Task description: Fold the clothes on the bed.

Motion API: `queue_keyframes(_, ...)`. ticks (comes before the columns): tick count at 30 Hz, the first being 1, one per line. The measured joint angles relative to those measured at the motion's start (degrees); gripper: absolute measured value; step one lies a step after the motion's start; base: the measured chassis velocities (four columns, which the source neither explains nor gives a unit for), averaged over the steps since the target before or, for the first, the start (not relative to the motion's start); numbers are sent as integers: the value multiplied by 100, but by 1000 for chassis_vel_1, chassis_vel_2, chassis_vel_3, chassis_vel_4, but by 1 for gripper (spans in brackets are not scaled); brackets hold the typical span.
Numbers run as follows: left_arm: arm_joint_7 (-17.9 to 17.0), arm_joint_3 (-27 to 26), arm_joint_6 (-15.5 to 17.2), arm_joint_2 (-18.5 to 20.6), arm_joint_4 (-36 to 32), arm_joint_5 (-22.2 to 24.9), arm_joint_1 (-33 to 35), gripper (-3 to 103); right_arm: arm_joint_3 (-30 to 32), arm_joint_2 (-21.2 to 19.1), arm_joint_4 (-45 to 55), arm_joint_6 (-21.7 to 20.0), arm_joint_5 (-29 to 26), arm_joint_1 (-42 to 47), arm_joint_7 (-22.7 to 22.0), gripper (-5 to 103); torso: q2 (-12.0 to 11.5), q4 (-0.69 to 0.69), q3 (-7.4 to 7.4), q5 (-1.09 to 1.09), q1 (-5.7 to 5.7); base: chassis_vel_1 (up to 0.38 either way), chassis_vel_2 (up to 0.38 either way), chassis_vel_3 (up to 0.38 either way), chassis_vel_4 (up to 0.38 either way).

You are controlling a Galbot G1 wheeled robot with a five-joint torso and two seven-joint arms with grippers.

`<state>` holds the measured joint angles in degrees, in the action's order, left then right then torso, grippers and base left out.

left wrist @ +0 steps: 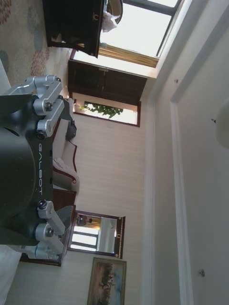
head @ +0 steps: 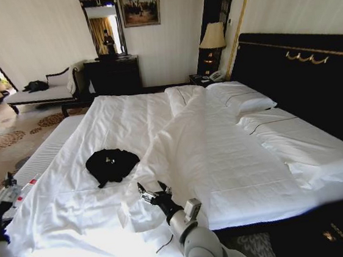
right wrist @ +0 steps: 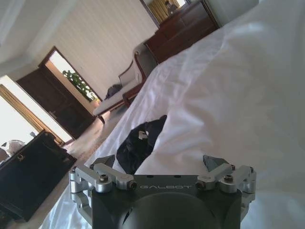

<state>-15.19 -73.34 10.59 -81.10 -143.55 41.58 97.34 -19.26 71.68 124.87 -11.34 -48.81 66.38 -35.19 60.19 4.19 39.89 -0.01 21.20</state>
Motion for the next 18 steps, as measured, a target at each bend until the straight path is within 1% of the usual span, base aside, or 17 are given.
queue_keyframes(3, 96, 34, -28, -1, 1, -223, -24, 100, -54, 105, -438, 69, 268, -383, -110, 100, 0, 0, 0, 1, 0, 0, 0, 0, 0)
queue_keyframes(5, 111, 23, -41, 10, 3, -254, -25, 100, -82, 139, -508, 45, 240, -473, -182, 100, 0, 0, 0, 1, 0, 0, 0, 0, 0)
queue_keyframes(7, 133, -52, -69, 66, 7, -283, -25, 100, -176, 222, -591, -98, 43, -673, -444, 100, 0, 0, 0, 1, 0, 0, 0, 0, 0)
queue_keyframes(9, 154, -186, -101, 134, 27, -291, -24, 100, -326, 321, -666, -362, -136, -850, -809, 100, 0, 0, 0, 1, 0, 0, 0, 0, 0)
queue_keyframes(10, 154, -186, -101, 134, 27, -291, -24, 100, -326, 321, -666, -362, -136, -850, -809, 100, 0, 0, 0, 1, 0, 0, 0, 0, 0)
queue_keyframes(13, 174, -385, -141, 213, 146, -291, -4, 100, -530, 447, -801, -782, -189, -1025, -1321, 100, 0, 0, 0, 1, 0, 0, 0, 0, 0)
queue_keyframes(14, 176, -453, -154, 236, 185, -290, 10, 100, -599, 493, -842, -980, -200, -1091, -1522, 100, 0, 0, 0, 1, 0, 0, 0, 0, 0)
queue_keyframes(15, 176, -453, -154, 236, 185, -290, 10, 100, -599, 493, -842, -980, -200, -1091, -1522, 100, 0, 0, 0, 1, 0, 0, 0, 0, 0)
queue_keyframes(18, 179, -533, -183, 252, 238, -283, 46, 100, -806, 599, -950, -1554, -365, -1285, -2095, 100, 0, 0, 0, 0, 0, 0, 0, 0, 0)
